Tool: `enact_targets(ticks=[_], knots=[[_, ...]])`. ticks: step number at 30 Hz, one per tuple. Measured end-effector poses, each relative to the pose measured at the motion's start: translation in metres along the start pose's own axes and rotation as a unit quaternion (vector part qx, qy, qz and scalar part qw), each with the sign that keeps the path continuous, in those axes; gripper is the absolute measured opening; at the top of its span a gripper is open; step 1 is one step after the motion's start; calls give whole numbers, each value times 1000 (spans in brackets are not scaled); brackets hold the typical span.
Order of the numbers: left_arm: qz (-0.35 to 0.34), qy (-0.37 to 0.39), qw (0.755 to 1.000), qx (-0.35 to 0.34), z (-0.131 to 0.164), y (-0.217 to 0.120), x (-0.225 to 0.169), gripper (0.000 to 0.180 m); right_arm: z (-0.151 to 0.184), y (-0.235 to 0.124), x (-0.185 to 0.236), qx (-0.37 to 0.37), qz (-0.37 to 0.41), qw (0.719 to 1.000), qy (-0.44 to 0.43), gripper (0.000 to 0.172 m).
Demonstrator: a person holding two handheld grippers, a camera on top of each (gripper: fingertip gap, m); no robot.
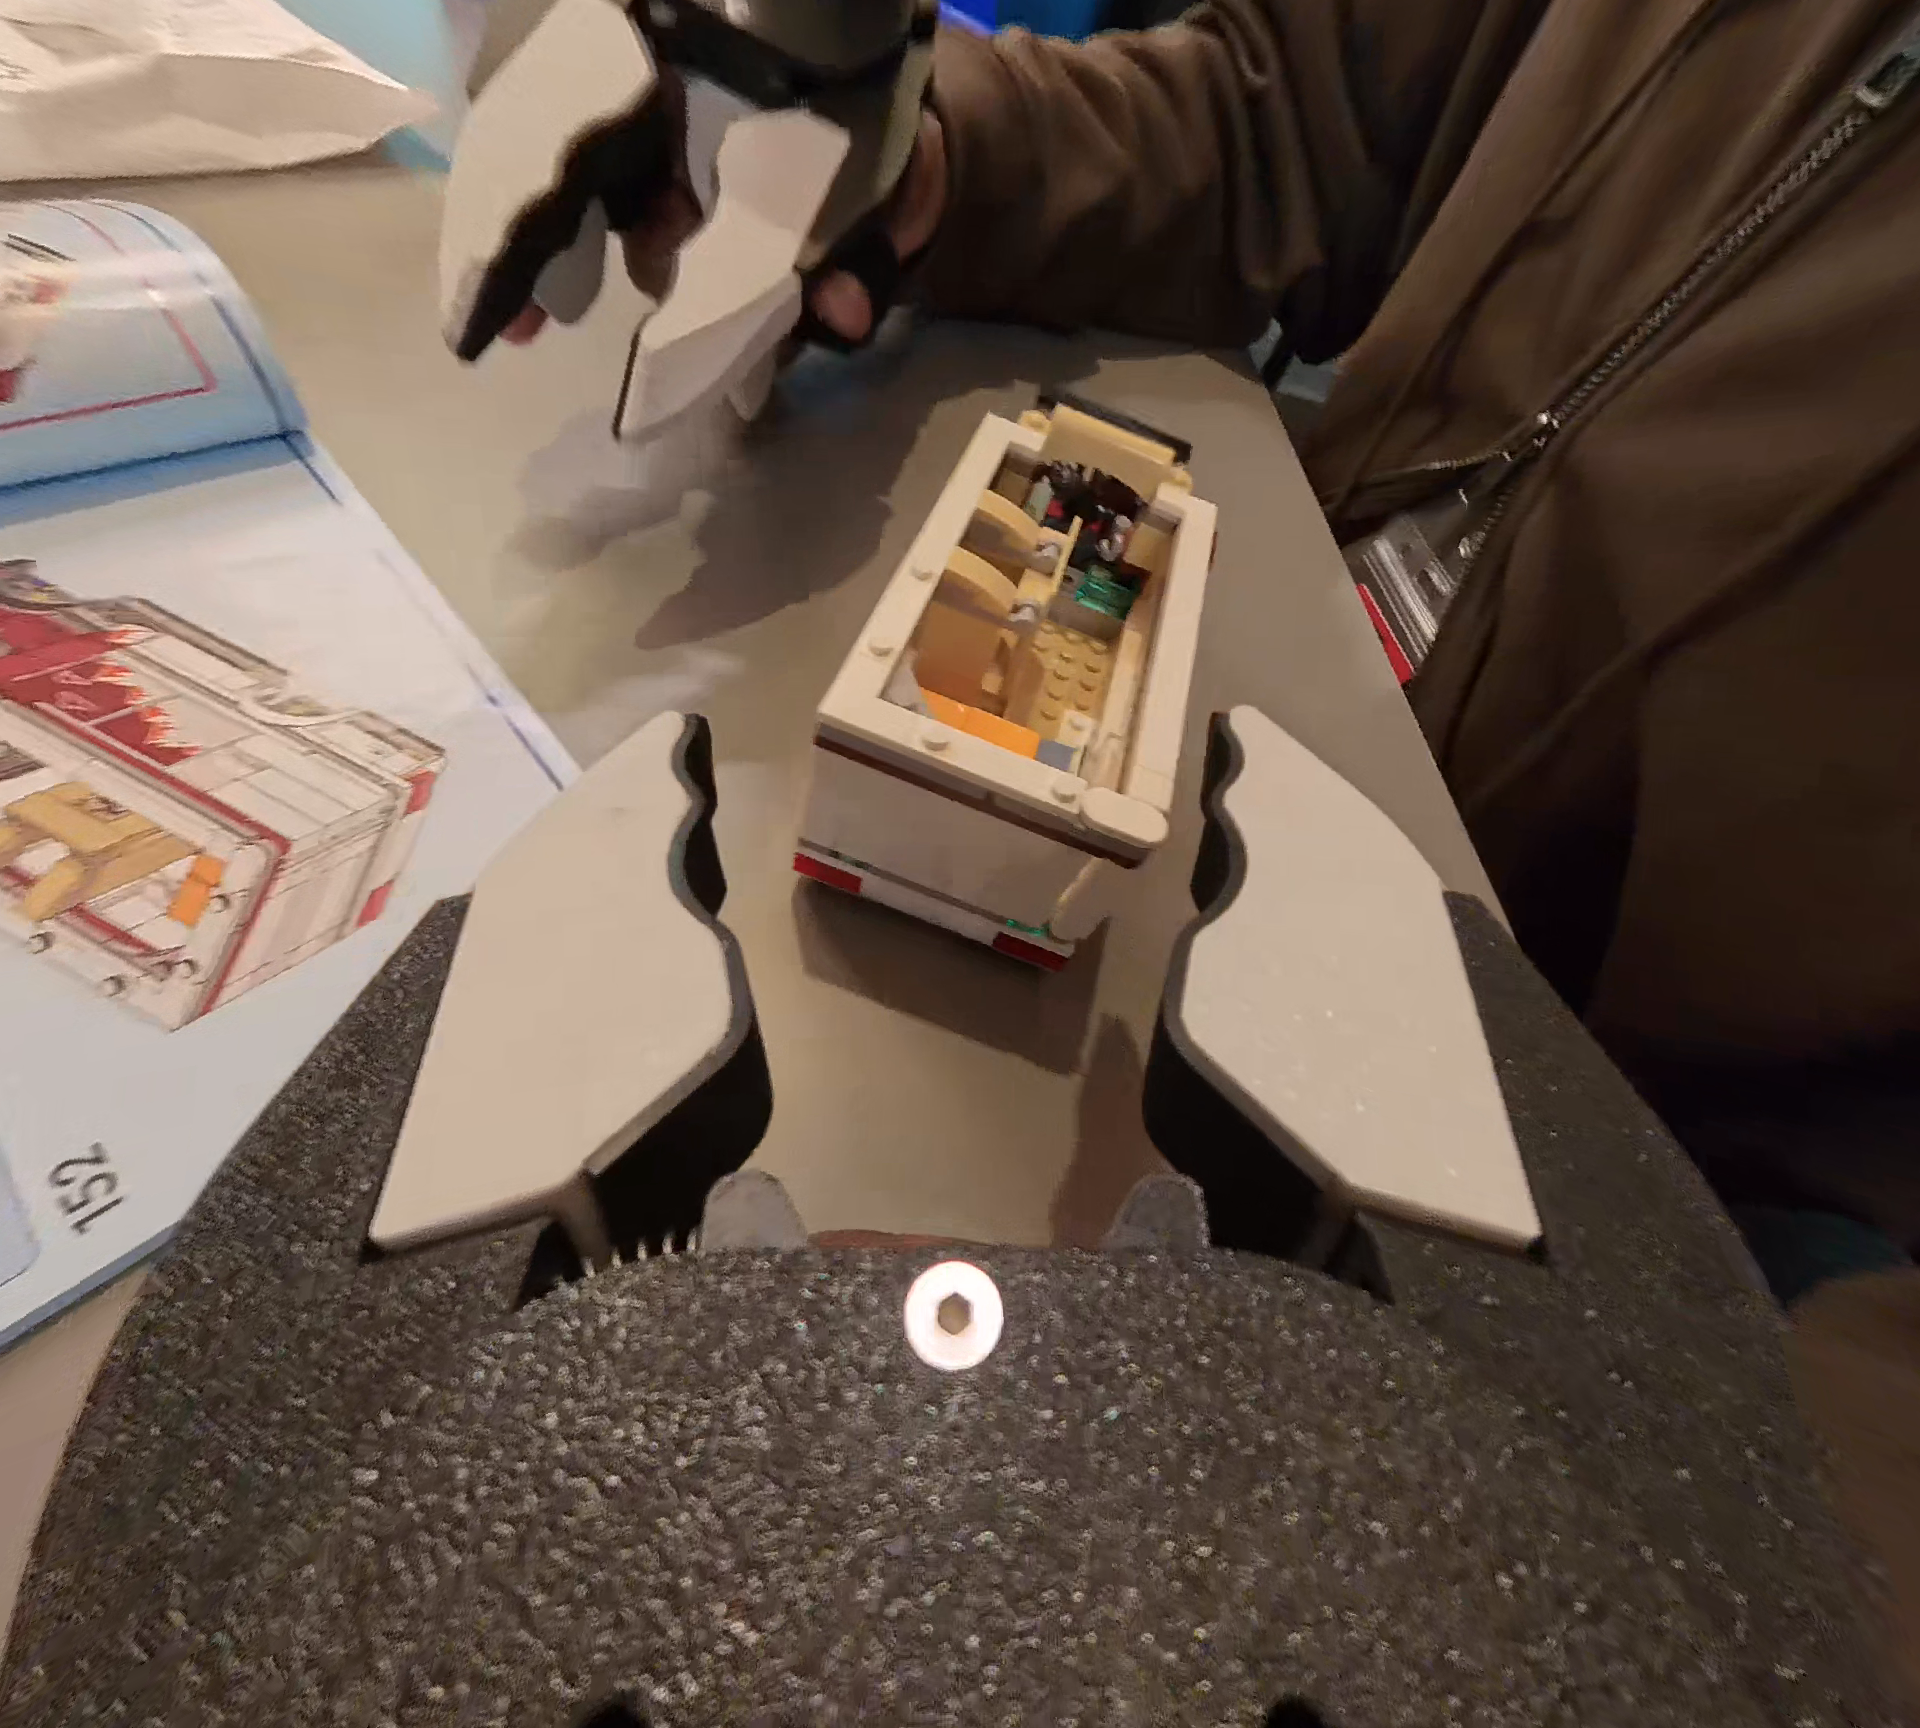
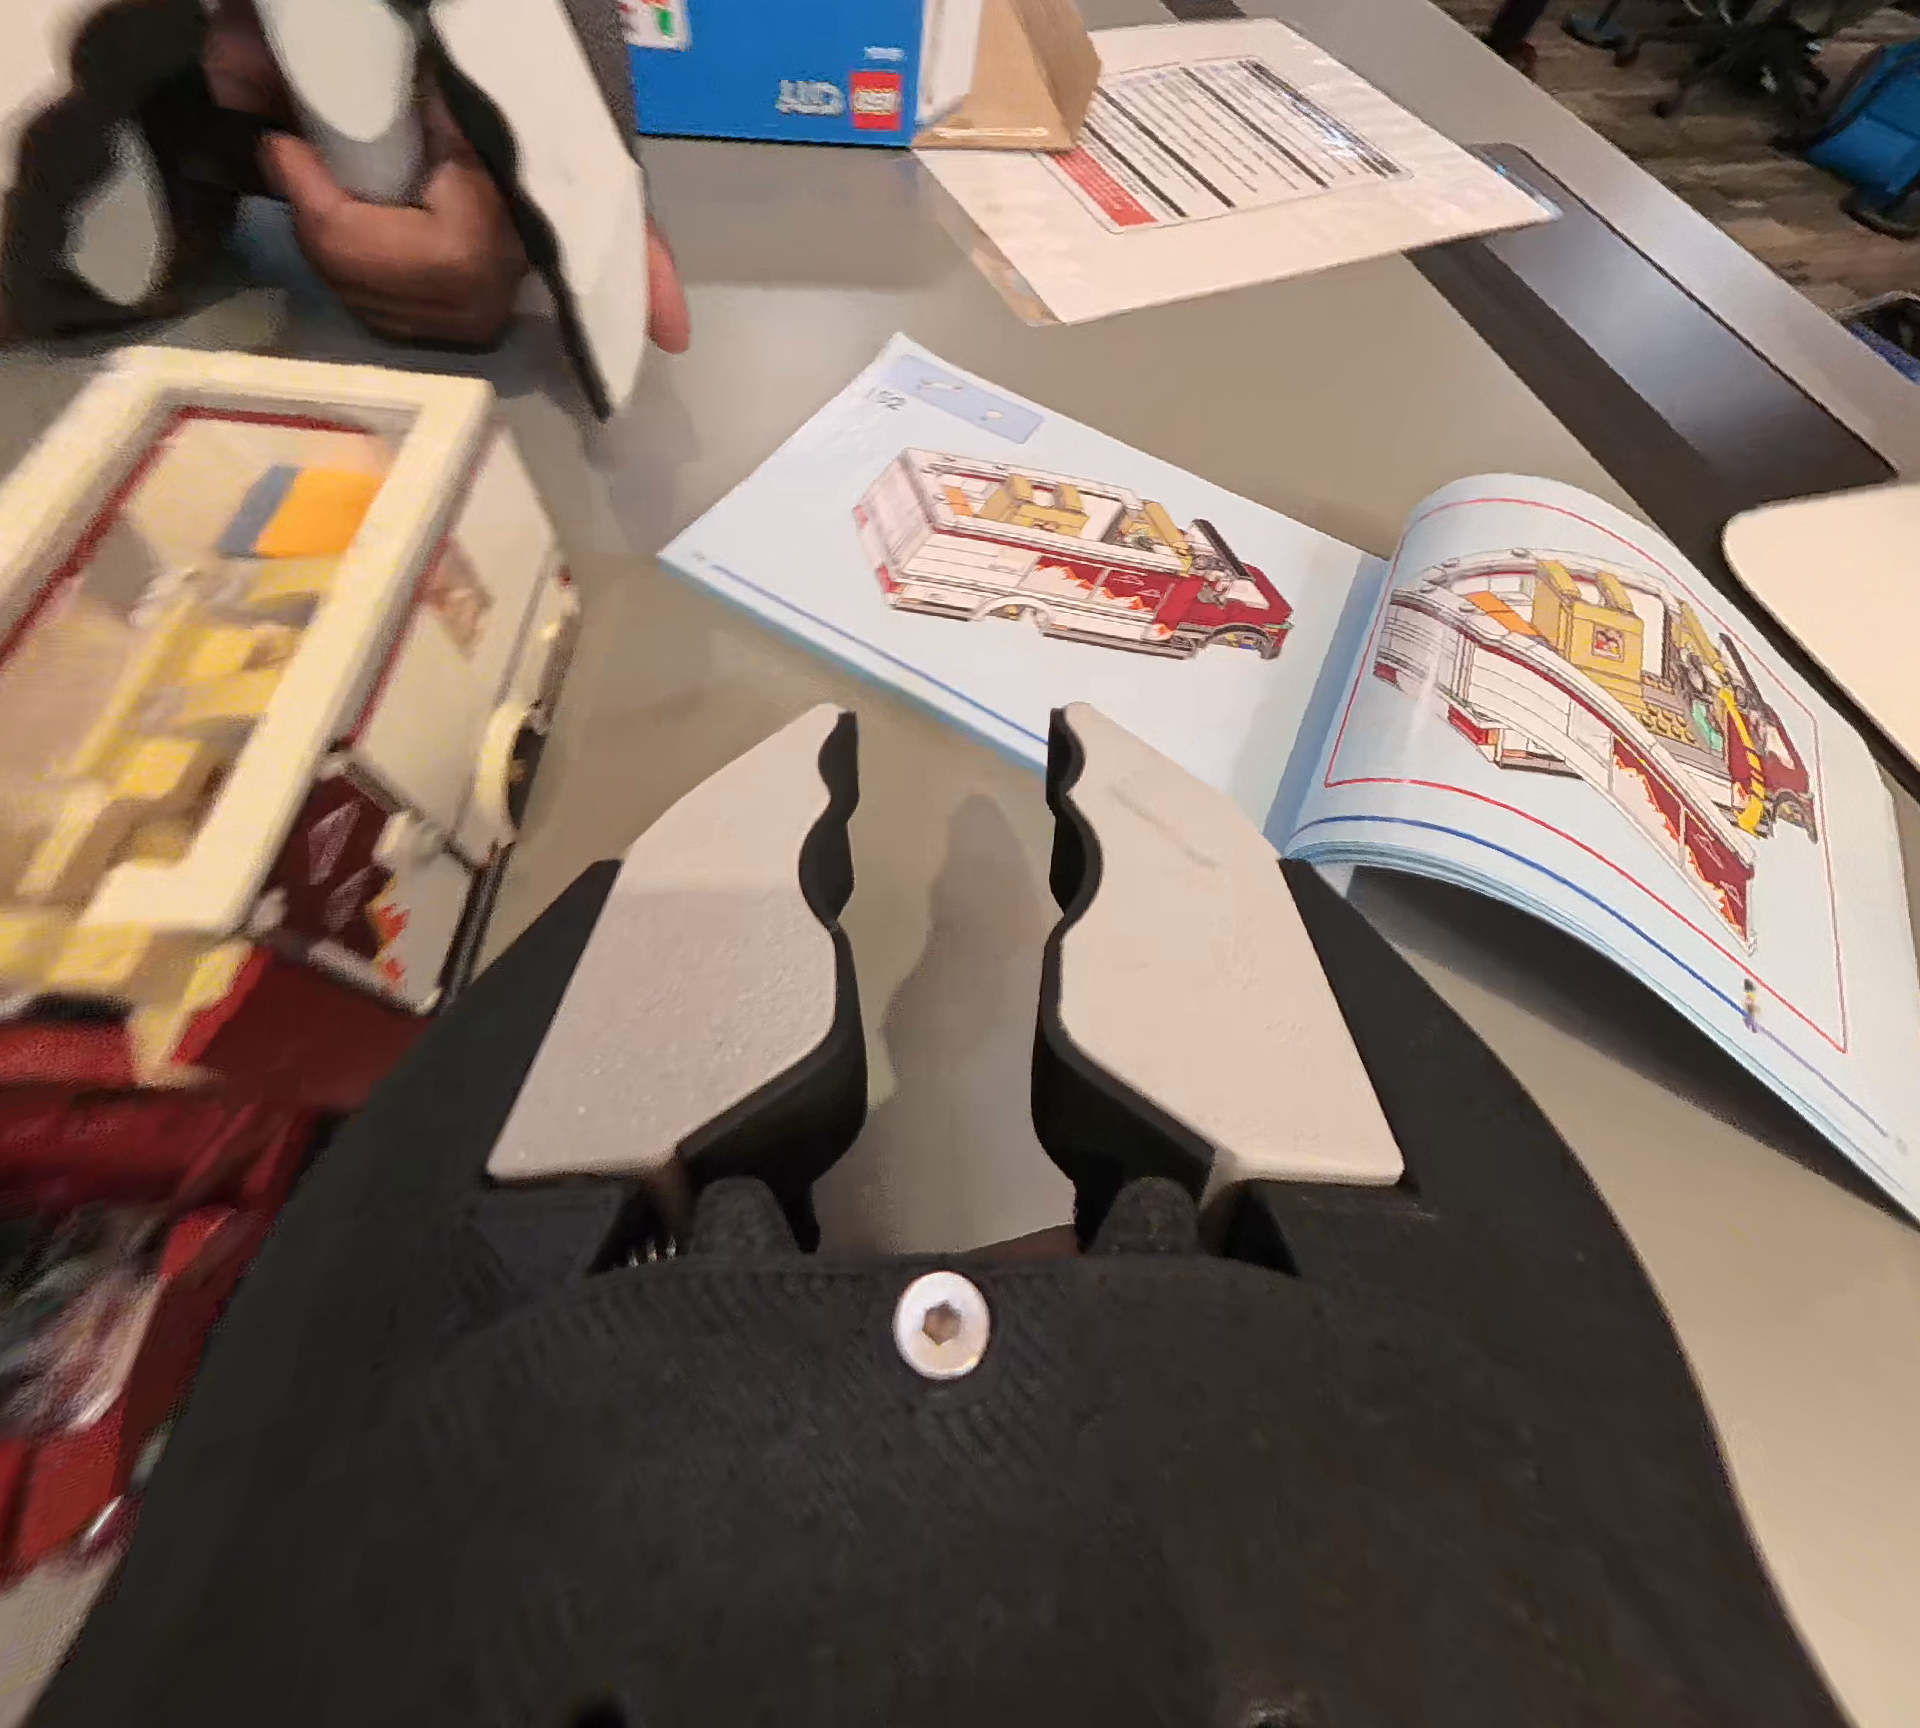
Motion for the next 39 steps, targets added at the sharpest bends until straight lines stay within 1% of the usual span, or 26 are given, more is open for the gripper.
enact_targets(ticks=[2, 4, 5, 8, 10, 11, 12, 13, 14, 17, 21, 22, 24, 26, 28, 30, 32, 35, 39], knots=[[9, 5, 1000, 28, 3, 6, -4, 93, -5, -20, 10, -27, -54, 998, -6, 39], [15, 12, 999, 48, 5, 10, -6, 94, -9, -43, 28, -55, -135, 989, -2, 47], [17, 14, 998, 56, 6, 12, -7, 94, -10, -54, 38, -60, -163, 985, -4, 51], [13, 12, 997, 79, 9, 17, -6, 91, -5, -68, 71, -49, -178, 982, -47, 64], [12, 8, 995, 94, 10, 20, -6, 84, 7, -62, 95, -11, -183, 981, -68, 73], [10, 5, 995, 101, 11, 21, -5, 83, 13, -56, 105, 8, -182, 980, -76, 76], [10, 6, 994, 105, 11, 23, -5, 83, 22, -49, 111, 39, -164, 981, -93, 76], [6, 10, 994, 105, 11, 23, -5, 83, 30, -42, 114, 73, -142, 980, -117, 81], [1, 11, 994, 104, 10, 24, -4, 83, 33, -39, 117, 88, -132, 978, -133, 85], [-23, 8, 995, 100, 8, 25, 1, 83, 32, -40, 105, 93, -87, 983, -132, 81], [-62, 28, 992, 106, 7, 28, 8, 78, 40, -45, 66, 111, -3, 988, -110, 74], [-65, 35, 991, 109, 6, 31, 8, 76, 42, -48, 55, 116, 21, 988, -104, 77], [-64, 48, 990, 116, 6, 36, 5, 67, 47, -53, 38, 122, 52, 987, -90, 75], [-54, 63, 989, 126, 6, 43, 1, 62, 50, -58, 25, 123, 82, 986, -82, 75], [-43, 76, 987, 137, 6, 51, -3, 56, 53, -61, 15, 124, 108, 983, -77, 62], [-33, 87, 985, 146, 6, 58, -7, 54, 56, -63, 8, 128, 136, 980, -72, 57], [-33, 99, 983, 152, 5, 66, -10, 54, 58, -63, 3, 128, 154, 978, -65, 56], [-41, 118, 980, 157, 3, 77, -12, 54, 60, -62, 3, 125, 151, 979, -62, 55], [-61, 134, 977, 154, 1, 82, -10, 57, 56, -64, 9, 115, 140, 978, -106, 54]])
Point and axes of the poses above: each gripper's, where its closed fingertips meet, y out along the fingers, z out of its underside, x = y × z across the jaws, the point moved 7 cm from there along -y, back along the fingers, and after that the axes turned 2 degrees about -y, right-handed, at the moved point
